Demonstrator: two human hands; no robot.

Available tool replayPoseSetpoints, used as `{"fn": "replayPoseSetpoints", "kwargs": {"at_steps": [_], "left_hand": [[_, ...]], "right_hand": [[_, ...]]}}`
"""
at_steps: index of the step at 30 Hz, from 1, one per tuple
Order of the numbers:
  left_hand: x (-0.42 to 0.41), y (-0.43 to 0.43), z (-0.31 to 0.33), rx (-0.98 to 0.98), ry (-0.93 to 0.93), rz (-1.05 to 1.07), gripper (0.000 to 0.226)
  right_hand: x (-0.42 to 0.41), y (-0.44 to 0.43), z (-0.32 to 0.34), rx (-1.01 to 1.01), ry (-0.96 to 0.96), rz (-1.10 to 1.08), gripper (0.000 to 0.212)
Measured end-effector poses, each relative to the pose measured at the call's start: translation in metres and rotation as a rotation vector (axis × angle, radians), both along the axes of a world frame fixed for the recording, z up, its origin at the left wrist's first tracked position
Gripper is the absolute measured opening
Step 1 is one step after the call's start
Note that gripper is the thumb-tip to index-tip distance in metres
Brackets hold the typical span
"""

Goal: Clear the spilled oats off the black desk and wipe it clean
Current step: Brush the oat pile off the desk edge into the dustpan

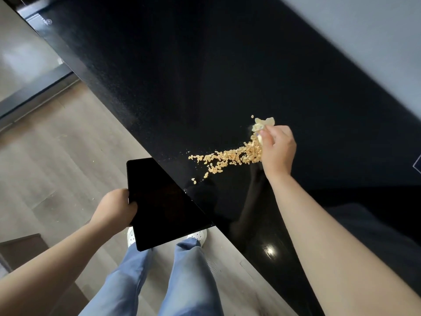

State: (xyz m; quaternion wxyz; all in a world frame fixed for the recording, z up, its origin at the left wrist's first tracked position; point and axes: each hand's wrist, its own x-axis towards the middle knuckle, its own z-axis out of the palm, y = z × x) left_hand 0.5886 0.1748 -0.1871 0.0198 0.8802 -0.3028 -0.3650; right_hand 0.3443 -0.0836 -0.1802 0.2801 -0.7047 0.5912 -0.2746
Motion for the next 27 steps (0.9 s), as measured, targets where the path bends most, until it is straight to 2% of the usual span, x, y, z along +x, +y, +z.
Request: {"fn": "replayPoseSetpoints", "kwargs": {"at_steps": [14,19,23,27], "left_hand": [[0.006,0.005,0.01,-0.027,0.043,0.03,0.015],[0.012,0.011,0.011,-0.021,0.055,0.024,0.015],[0.013,0.018,0.011,-0.01,0.056,0.004,0.014],[0.02,0.023,0.01,-0.007,0.063,-0.002,0.015]], "right_hand": [[0.07,0.106,-0.007,0.056,-0.119,0.308,0.018],[0.085,0.156,-0.001,0.14,-0.171,0.404,0.015],[0.073,0.168,0.016,0.199,-0.255,0.254,0.01],[0.048,0.121,0.031,0.137,-0.277,-0.018,0.016]]}}
